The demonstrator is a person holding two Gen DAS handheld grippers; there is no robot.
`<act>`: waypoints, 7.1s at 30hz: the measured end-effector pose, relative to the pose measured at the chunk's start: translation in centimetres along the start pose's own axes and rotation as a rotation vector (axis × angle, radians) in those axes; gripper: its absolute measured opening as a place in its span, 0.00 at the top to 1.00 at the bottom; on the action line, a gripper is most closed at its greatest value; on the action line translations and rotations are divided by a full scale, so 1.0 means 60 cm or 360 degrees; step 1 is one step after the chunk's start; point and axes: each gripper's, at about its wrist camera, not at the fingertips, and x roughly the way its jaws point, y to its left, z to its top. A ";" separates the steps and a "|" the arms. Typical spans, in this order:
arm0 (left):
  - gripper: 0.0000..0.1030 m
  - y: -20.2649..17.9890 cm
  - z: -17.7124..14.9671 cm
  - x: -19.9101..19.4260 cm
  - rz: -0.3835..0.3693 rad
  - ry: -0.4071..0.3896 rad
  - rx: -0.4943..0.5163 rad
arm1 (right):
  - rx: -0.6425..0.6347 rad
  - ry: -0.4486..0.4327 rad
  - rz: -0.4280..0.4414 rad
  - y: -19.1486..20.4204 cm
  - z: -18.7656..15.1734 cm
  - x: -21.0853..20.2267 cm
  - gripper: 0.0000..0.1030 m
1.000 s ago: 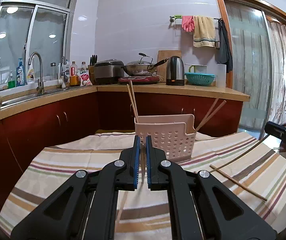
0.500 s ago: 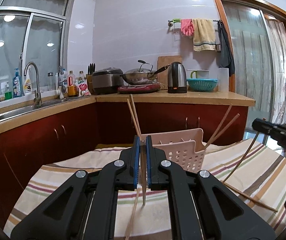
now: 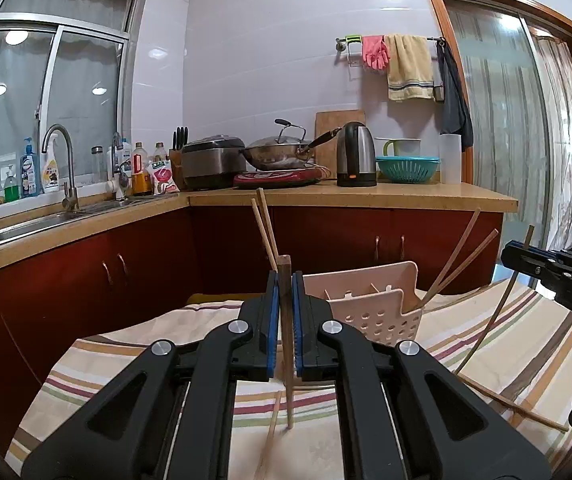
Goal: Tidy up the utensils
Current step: 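Lift the left tool's chopstick upright over the pink caddy while the right tool carries its own, then lower the chopstick into the caddy and open the left tool while the right tool releases its own, then move both open tools back down toward the remaining chopsticks, then close the left tool on one chopstick while the right tool grasps another, then lift the left tool's chopstick upright over the caddy while the right tool carries its own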
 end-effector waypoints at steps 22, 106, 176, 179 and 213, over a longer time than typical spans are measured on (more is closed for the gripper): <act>0.94 0.036 0.210 -0.024 -0.0110 -0.0390 -0.0083 | -0.0029 -0.0339 0.0065 -0.005 0.171 -0.018 0.94; 0.27 0.049 -0.258 -0.100 0.0261 0.0621 -0.0112 | -0.0020 0.0659 -0.0038 0.073 -0.292 -0.092 0.77; 0.94 0.030 -0.146 -0.179 0.0083 0.0322 -0.0165 | 0.0125 0.0309 -0.0025 0.014 -0.188 -0.181 0.93; 0.94 0.028 -0.133 -0.177 0.0082 0.0283 -0.0164 | 0.0121 0.0282 -0.0026 0.014 -0.174 -0.183 0.94; 0.94 0.053 0.012 0.001 0.0010 0.0025 -0.0118 | 0.0015 0.0048 -0.0031 -0.017 0.015 -0.001 0.93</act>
